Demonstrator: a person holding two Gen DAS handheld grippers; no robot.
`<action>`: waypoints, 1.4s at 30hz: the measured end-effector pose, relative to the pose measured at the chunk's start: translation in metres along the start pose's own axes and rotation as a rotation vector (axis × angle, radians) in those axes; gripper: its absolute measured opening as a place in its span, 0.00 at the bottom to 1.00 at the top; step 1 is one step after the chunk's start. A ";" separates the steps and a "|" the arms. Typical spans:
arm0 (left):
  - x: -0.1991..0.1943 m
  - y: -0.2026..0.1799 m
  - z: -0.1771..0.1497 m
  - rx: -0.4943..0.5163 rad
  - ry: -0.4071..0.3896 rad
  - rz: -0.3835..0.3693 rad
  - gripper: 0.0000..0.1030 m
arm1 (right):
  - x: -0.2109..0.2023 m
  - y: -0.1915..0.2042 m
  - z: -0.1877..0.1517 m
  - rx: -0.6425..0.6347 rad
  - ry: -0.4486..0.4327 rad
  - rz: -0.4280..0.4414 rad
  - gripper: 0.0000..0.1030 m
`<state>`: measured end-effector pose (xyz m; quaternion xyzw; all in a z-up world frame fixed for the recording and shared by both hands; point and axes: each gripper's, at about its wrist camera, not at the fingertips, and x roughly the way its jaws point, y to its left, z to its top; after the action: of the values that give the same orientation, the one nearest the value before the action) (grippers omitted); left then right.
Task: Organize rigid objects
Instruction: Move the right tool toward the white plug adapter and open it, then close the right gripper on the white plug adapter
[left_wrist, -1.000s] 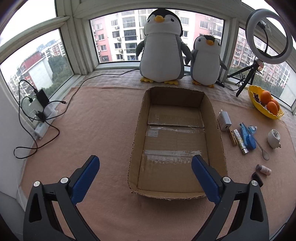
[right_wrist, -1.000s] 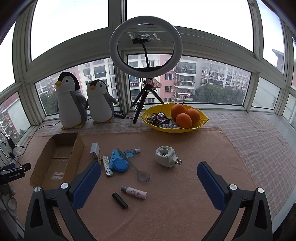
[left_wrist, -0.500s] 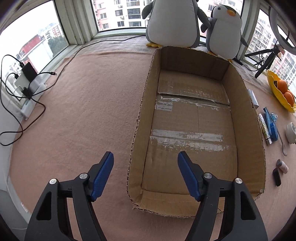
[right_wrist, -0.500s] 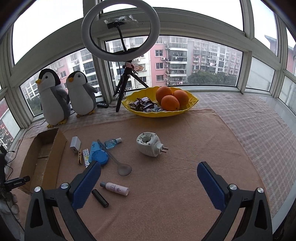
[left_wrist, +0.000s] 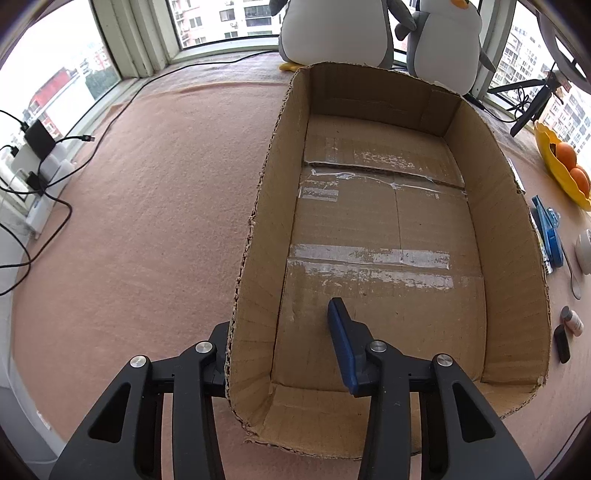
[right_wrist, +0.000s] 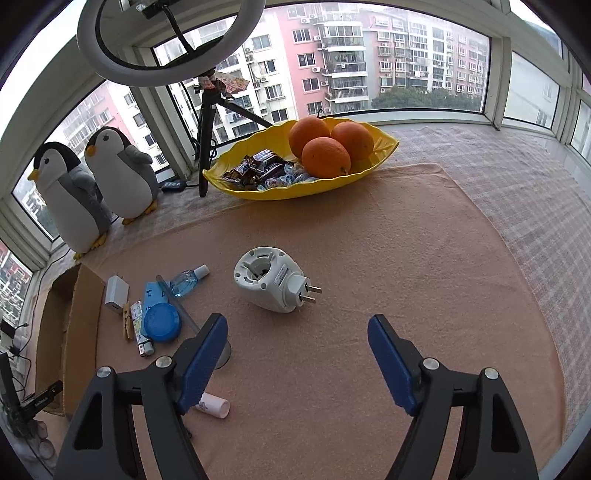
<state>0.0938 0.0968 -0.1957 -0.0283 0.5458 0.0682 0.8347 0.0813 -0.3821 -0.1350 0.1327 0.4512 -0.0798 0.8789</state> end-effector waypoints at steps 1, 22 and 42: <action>0.000 0.000 0.000 0.000 -0.001 -0.001 0.39 | 0.006 -0.002 0.004 0.004 0.017 0.009 0.66; 0.001 0.000 -0.001 -0.002 -0.023 0.009 0.39 | 0.092 -0.005 0.053 0.039 0.228 0.079 0.38; 0.001 -0.001 -0.001 -0.001 -0.028 0.010 0.39 | 0.087 -0.006 0.049 0.037 0.220 0.086 0.20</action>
<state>0.0932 0.0956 -0.1971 -0.0249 0.5339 0.0730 0.8420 0.1680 -0.4047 -0.1800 0.1759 0.5374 -0.0352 0.8240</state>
